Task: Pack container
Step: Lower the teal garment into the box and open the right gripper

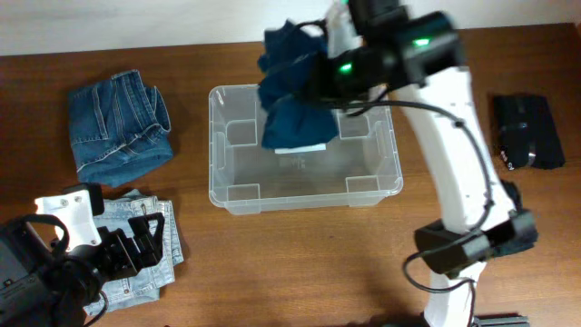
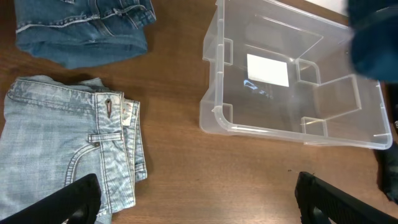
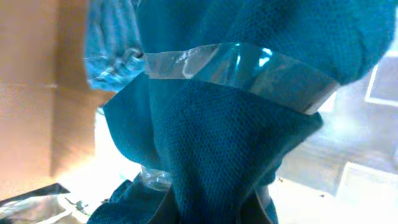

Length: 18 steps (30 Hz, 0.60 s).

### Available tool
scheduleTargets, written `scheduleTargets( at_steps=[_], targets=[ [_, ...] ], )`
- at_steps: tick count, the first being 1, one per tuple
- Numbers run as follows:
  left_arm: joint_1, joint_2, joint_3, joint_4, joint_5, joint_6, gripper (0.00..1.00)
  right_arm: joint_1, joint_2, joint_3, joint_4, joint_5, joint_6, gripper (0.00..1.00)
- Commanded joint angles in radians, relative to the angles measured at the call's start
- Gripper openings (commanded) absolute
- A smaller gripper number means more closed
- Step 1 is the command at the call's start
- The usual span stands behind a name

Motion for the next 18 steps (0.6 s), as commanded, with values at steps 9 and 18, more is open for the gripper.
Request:
scheduleTargets(
  at_steps=[9, 18],
  targets=[
    [0.000, 0.001, 0.001, 0.002, -0.008, 0.013, 0.99, 0.127, 0.147, -0.009, 0.020, 0.136, 0.161, 0.06],
    [0.000, 0.001, 0.001, 0.002, -0.008, 0.013, 1.00, 0.161, 0.169, -0.086, 0.032, 0.137, 0.159, 0.07]
  ],
)
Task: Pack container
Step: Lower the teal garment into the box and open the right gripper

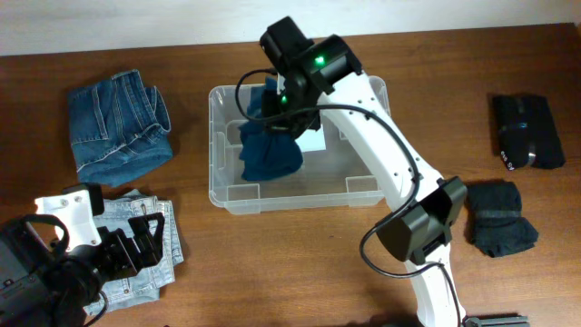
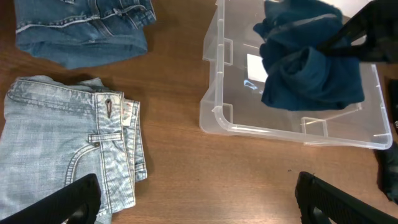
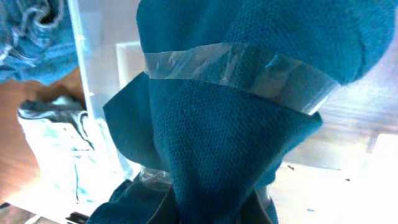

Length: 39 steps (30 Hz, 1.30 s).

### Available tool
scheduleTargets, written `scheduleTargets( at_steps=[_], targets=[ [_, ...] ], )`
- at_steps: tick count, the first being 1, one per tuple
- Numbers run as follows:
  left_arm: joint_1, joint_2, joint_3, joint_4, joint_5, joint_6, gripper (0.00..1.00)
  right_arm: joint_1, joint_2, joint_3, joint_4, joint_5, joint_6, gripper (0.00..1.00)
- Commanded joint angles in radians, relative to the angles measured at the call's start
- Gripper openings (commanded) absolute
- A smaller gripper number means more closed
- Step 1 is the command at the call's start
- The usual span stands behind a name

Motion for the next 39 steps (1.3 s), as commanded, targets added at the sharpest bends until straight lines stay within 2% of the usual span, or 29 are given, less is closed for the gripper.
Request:
scheduleTargets(
  at_steps=[1, 11, 24, 26, 28, 29, 30, 39],
  targets=[
    [0.000, 0.001, 0.001, 0.002, -0.008, 0.013, 0.99, 0.022, -0.010, -0.046, 0.039, 0.008, 0.010, 0.07],
    [0.000, 0.001, 0.001, 0.002, -0.008, 0.013, 0.99, 0.027, -0.010, -0.276, 0.295, -0.064, 0.009, 0.10],
    [0.000, 0.001, 0.001, 0.002, -0.008, 0.013, 0.99, 0.027, -0.010, -0.408, 0.479, -0.070, 0.009, 0.15],
    [0.000, 0.001, 0.001, 0.002, -0.008, 0.013, 0.99, 0.027, -0.010, -0.422, 0.494, -0.070, 0.009, 0.23],
    [0.000, 0.001, 0.001, 0.002, -0.008, 0.013, 0.99, 0.027, -0.010, -0.429, 0.499, -0.066, 0.009, 0.36],
    [0.000, 0.001, 0.001, 0.002, -0.008, 0.013, 0.99, 0.027, -0.010, -0.432, 0.496, -0.042, 0.009, 0.59],
    [0.000, 0.001, 0.001, 0.002, -0.008, 0.013, 0.99, 0.027, -0.010, -0.432, 0.492, -0.030, 0.009, 0.63],
    [0.000, 0.001, 0.001, 0.002, -0.008, 0.013, 0.99, -0.013, -0.011, -0.385, 0.424, -0.018, -0.047, 0.66]
  ],
)
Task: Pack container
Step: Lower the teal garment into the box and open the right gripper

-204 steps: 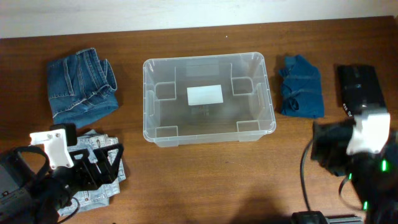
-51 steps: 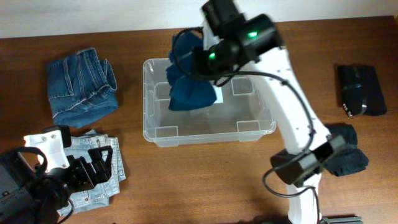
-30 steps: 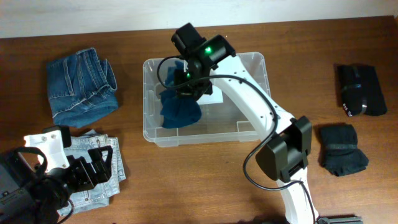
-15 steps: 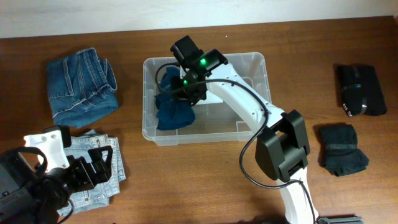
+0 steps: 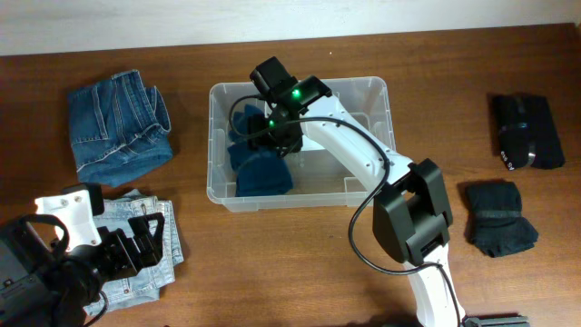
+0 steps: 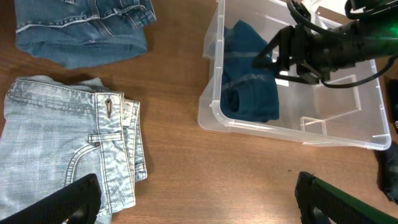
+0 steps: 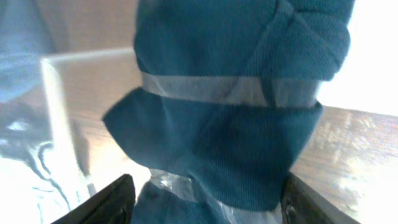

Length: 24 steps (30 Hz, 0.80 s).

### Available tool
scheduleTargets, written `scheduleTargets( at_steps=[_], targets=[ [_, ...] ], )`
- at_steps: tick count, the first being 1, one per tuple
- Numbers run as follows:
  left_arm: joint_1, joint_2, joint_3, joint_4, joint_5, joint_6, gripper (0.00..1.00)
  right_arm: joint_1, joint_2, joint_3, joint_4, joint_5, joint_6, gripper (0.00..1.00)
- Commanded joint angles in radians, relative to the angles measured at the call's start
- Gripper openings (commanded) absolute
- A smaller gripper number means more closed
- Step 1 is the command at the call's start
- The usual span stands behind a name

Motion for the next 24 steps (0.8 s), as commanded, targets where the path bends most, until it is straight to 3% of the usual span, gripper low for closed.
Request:
scheduleTargets(
  at_steps=[1, 9, 14, 20, 24],
  targets=[
    [0.000, 0.001, 0.001, 0.002, -0.008, 0.013, 0.99, -0.034, -0.014, 0.056, -0.054, 0.017, -0.066, 0.66],
    [0.000, 0.001, 0.001, 0.002, -0.008, 0.013, 0.99, -0.086, -0.014, 0.112, -0.208, 0.150, -0.198, 0.69],
    [0.000, 0.001, 0.001, 0.002, -0.008, 0.013, 0.99, -0.093, -0.014, 0.106, -0.262, 0.211, -0.201, 0.68],
    [0.000, 0.001, 0.001, 0.002, -0.008, 0.013, 0.99, -0.093, -0.014, 0.047, -0.245, 0.251, -0.201, 0.38],
    [0.000, 0.001, 0.001, 0.002, -0.008, 0.013, 1.00, -0.085, -0.014, -0.017, -0.201, 0.251, -0.198, 0.28]
  ],
)
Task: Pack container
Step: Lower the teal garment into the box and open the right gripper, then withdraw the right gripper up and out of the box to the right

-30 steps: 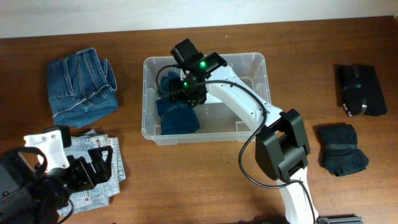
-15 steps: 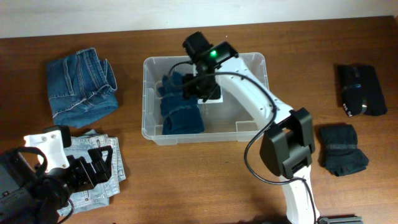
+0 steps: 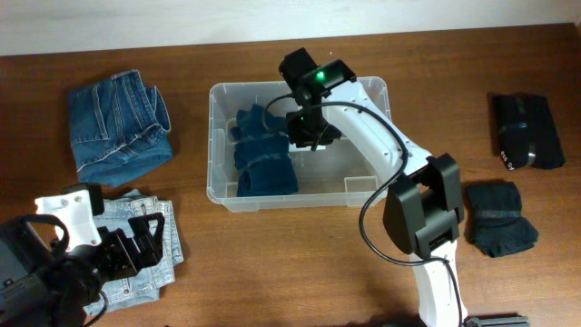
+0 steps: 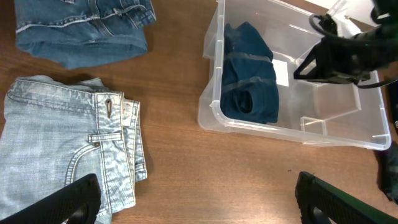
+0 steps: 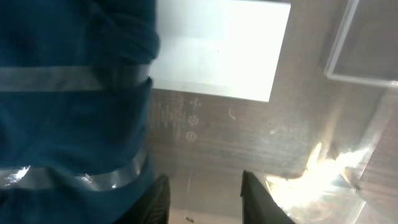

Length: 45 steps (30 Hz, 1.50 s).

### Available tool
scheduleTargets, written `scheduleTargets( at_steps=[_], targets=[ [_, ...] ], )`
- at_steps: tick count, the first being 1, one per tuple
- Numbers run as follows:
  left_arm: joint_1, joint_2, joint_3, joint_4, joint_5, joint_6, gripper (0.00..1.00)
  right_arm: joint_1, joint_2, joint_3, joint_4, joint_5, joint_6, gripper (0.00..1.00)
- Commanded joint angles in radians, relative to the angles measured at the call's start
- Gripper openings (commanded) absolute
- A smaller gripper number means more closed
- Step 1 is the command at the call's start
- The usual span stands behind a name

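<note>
The clear plastic container stands mid-table. A teal folded cloth bundle, bound with clear tape, lies in its left end, also in the left wrist view and the right wrist view. My right gripper hangs over the container's middle, just right of the bundle, open with nothing between its fingers. My left gripper rests at the front left over the light jeans, open and holding nothing.
Folded dark blue jeans lie at the back left, with the light jeans nearer the front. At the right lie a black folded item and a dark bundle. A white label sits on the container floor.
My right gripper has come off the teal bundle and moved right, toward the container's middle. The bundle stays lying in the container's left end. The left arm has not moved.
My right gripper held the teal bundle above the container's back edge, then over its left half. Then the bundle sat low in the left end with the jaws spread wide round it. Now it lies there free and the gripper is beside it.
</note>
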Motion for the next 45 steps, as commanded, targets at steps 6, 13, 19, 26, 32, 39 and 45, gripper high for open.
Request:
scheduleTargets(
  at_steps=[6, 13, 19, 26, 32, 39, 45],
  targets=[
    [0.000, 0.001, 0.001, 0.002, -0.008, 0.013, 0.99, 0.036, -0.013, -0.122, 0.096, 0.002, 0.004, 0.26],
    [0.000, 0.001, 0.001, 0.002, -0.008, 0.013, 0.99, 0.068, -0.013, -0.148, 0.148, -0.034, 0.023, 0.26],
    [0.000, 0.001, 0.001, 0.002, -0.008, 0.013, 0.99, 0.070, -0.013, -0.148, 0.170, -0.118, 0.023, 0.26],
    [0.000, 0.001, 0.001, 0.002, -0.008, 0.013, 0.99, 0.070, -0.013, -0.147, 0.182, -0.165, 0.023, 0.26],
    [0.000, 0.001, 0.001, 0.002, -0.008, 0.013, 1.00, 0.046, -0.014, -0.125, 0.153, -0.159, 0.023, 0.27],
    [0.000, 0.001, 0.001, 0.002, -0.008, 0.013, 0.99, -0.006, -0.025, 0.064, -0.044, -0.160, -0.013, 0.49],
    [0.000, 0.001, 0.001, 0.002, -0.008, 0.013, 0.99, -0.019, -0.053, 0.351, -0.267, -0.132, -0.117, 0.81]
  ],
)
